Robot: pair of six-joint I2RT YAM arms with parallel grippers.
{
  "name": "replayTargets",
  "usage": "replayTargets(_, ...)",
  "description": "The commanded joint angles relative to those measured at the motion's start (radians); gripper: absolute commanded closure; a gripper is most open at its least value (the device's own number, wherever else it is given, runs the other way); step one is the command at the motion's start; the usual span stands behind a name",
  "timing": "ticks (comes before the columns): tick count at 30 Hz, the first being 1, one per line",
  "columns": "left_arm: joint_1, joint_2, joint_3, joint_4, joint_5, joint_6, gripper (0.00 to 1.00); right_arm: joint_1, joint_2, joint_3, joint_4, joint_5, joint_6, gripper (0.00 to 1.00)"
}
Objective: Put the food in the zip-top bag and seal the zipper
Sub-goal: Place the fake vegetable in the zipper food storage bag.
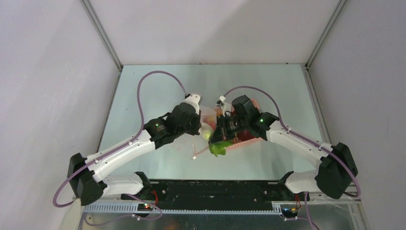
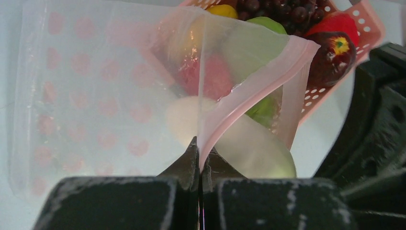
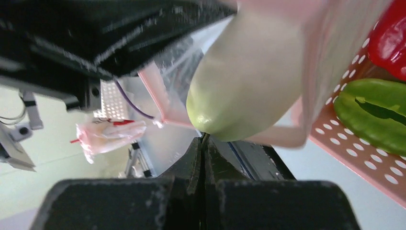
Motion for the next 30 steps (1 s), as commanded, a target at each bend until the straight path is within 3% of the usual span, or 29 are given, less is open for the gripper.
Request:
replayTargets(1, -0.022, -0.021, 0.015, 0.050, 0.033, 0.028, 1.00, -0.013, 0.033, 0.057, 0.132, -0.004, 0.133, 1.00)
replayTargets(9, -0.044, -0.011, 0.065, 0.041, 0.055, 0.040, 1.00, -0.049, 0.111, 0.064, 0.269, 0.170, 0.438, 0.97)
replayTargets(15, -0.047, -0.033, 0.064, 0.045, 0.088, 0.038, 1.00, -0.051, 0.129, 0.064, 0.342, 0.322, 0.510, 0.94)
replayTargets(21, -0.048, -0.056, 0.063, 0.030, 0.052, 0.009, 1.00, 0.029, 0.091, 0.066, 0.350, 0.528, 0.412, 0.74)
replayTargets(23, -0.048, -0.064, 0.065, 0.023, 0.031, 0.007, 1.00, 0.045, 0.074, 0.071, 0.302, 0.574, 0.353, 0.61)
replayTargets(30, -0.047, -0.080, 0.074, 0.021, -0.036, -0.043, 1.00, 0.090, 0.009, 0.072, 0.210, 0.691, 0.205, 0.45)
